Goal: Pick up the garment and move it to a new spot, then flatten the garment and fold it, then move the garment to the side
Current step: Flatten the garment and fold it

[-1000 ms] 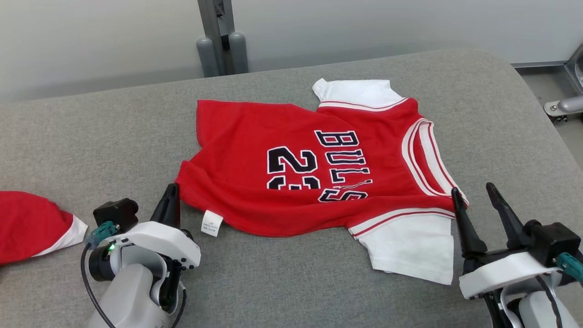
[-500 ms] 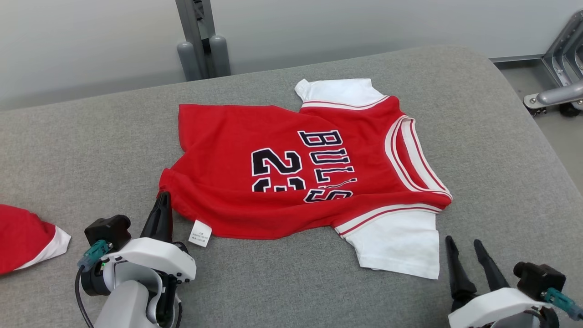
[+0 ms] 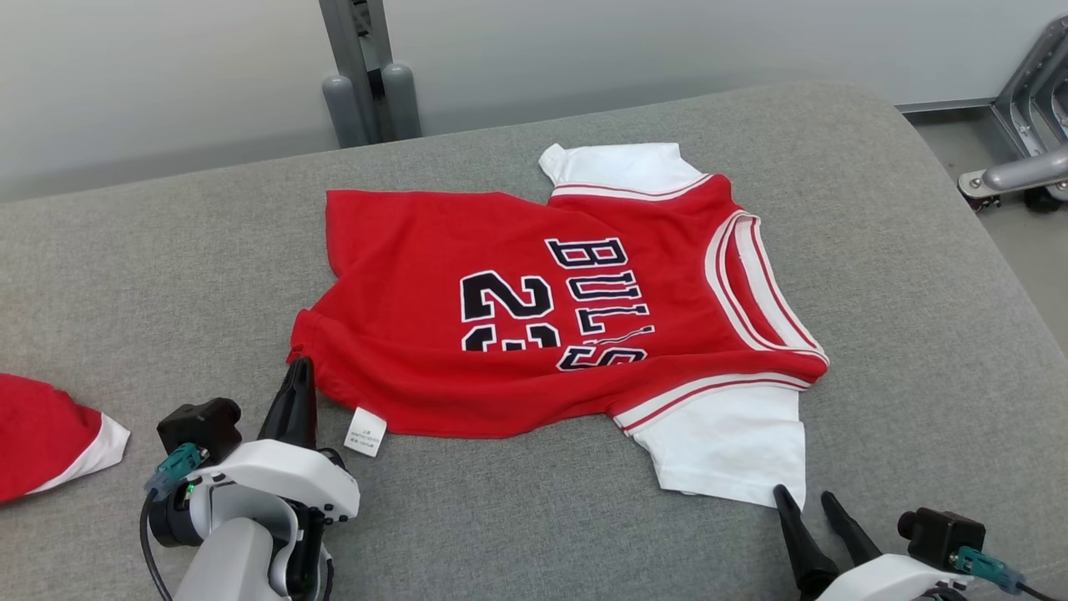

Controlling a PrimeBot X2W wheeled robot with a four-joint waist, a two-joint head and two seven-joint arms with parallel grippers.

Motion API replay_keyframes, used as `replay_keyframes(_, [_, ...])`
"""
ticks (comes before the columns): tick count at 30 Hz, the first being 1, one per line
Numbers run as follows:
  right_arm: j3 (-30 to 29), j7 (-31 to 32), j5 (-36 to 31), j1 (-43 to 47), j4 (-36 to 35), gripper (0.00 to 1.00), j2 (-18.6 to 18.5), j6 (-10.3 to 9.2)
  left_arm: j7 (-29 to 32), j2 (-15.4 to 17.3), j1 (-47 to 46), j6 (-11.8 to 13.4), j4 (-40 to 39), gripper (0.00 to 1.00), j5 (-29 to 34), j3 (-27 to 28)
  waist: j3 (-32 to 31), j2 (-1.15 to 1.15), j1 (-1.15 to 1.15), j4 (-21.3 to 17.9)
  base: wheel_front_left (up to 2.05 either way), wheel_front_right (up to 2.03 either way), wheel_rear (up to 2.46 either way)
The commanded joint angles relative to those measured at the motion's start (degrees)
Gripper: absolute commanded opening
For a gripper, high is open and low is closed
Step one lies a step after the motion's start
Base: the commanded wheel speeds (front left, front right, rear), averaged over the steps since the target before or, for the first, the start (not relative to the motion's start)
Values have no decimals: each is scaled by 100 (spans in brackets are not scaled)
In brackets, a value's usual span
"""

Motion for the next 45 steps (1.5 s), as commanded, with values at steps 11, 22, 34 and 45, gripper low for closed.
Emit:
replay_keyframes(11, [299, -17, 460, -247, -72, 0, -248, 1, -20, 21, 98, 69, 60, 0, -23, 147, -163, 0, 0, 119, 0, 0, 0])
replay_keyframes(22, [50, -16, 1115, -687, -1116, 0, -658, 2, 260, 14, -68, -410, -131, 0, -1226, -151, -400, 0, 0, 223, 0, 0, 0])
replay_keyframes(34, [-182, 319, 1836, -2414, -1492, 0, -1121, 2, 1232, 94, -682, -422, -1286, 0, -2965, 48, -773, 0, 0, 406, 0, 0, 0])
replay_keyframes(45, [-272, 780, 1969, -3825, -1198, 0, -1212, 2, 1111, 97, -1538, 154, -2086, 0, -2994, 299, -618, 0, 0, 597, 0, 0, 0])
